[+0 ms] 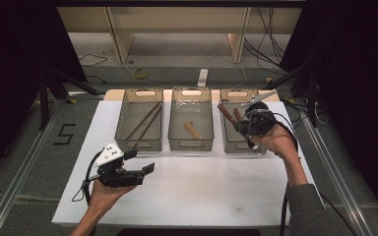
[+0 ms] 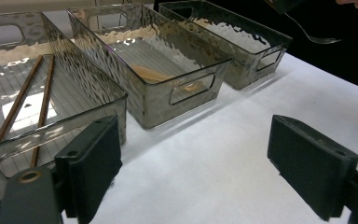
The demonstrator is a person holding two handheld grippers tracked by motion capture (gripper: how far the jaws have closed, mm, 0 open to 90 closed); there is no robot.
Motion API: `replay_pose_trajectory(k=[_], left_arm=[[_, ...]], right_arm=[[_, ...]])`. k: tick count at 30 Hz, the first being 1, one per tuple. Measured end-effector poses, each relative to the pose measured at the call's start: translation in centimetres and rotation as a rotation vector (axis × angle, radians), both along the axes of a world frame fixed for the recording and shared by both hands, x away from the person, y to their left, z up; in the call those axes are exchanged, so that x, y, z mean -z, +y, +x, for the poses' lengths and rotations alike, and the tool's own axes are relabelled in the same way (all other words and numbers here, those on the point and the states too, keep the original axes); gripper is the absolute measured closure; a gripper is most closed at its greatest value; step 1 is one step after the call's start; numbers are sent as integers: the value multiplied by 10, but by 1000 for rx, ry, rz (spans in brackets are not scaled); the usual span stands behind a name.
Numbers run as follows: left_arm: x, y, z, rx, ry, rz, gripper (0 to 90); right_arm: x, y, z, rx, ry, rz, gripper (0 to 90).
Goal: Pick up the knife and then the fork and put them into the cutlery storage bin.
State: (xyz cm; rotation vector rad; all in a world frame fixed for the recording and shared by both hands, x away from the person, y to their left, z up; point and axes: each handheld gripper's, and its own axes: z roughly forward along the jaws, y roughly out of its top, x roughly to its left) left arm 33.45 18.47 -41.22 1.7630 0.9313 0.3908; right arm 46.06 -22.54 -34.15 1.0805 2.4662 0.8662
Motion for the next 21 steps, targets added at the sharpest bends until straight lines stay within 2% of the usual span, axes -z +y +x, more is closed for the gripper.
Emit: replay_pose_trajectory(k=[16, 21], left_arm=[[0, 0, 0, -3, -5, -8, 168], [0, 0, 0, -2, -6, -6, 168]], right_arm=[[-15, -19, 40, 129, -21, 19, 778], [-14, -21, 51, 156, -17, 28, 778]])
